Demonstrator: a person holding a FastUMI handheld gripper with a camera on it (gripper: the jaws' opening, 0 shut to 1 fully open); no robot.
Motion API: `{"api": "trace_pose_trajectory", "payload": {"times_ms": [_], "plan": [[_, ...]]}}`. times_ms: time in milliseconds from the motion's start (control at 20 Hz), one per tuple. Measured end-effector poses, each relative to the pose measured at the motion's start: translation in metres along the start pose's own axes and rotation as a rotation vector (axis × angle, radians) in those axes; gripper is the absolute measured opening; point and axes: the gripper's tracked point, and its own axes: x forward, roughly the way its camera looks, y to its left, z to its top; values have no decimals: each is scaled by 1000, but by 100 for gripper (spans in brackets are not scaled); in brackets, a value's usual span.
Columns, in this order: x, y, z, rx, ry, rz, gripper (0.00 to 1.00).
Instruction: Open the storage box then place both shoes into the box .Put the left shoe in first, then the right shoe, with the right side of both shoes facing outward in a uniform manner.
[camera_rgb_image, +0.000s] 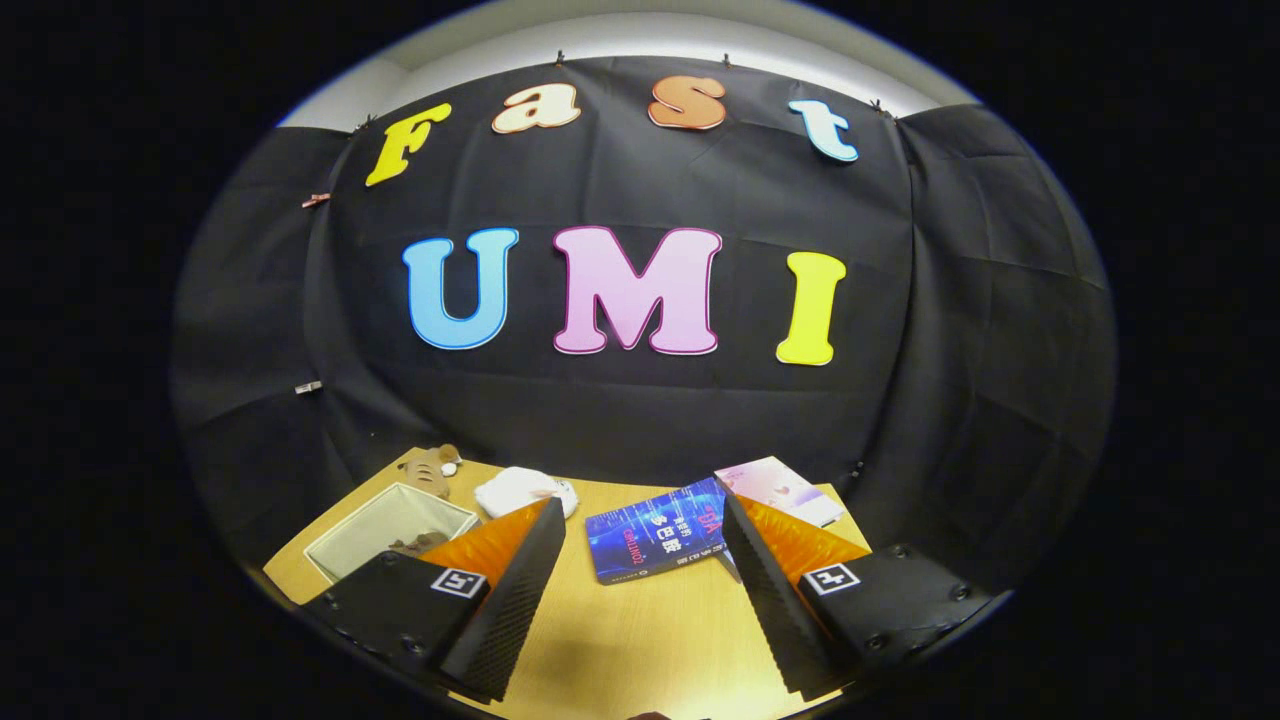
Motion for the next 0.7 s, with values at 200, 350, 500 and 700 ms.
{"api": "trace_pose_trajectory", "payload": {"times_ms": [200,350,500,700], "plan": [[-11,-33,-10,13,-31,23,99],[-16,-55,-23,29,-33,31,98],[-11,-74,-42,17,-3,9,99],[0,-90,-47,-11,13,-28,99]]}}
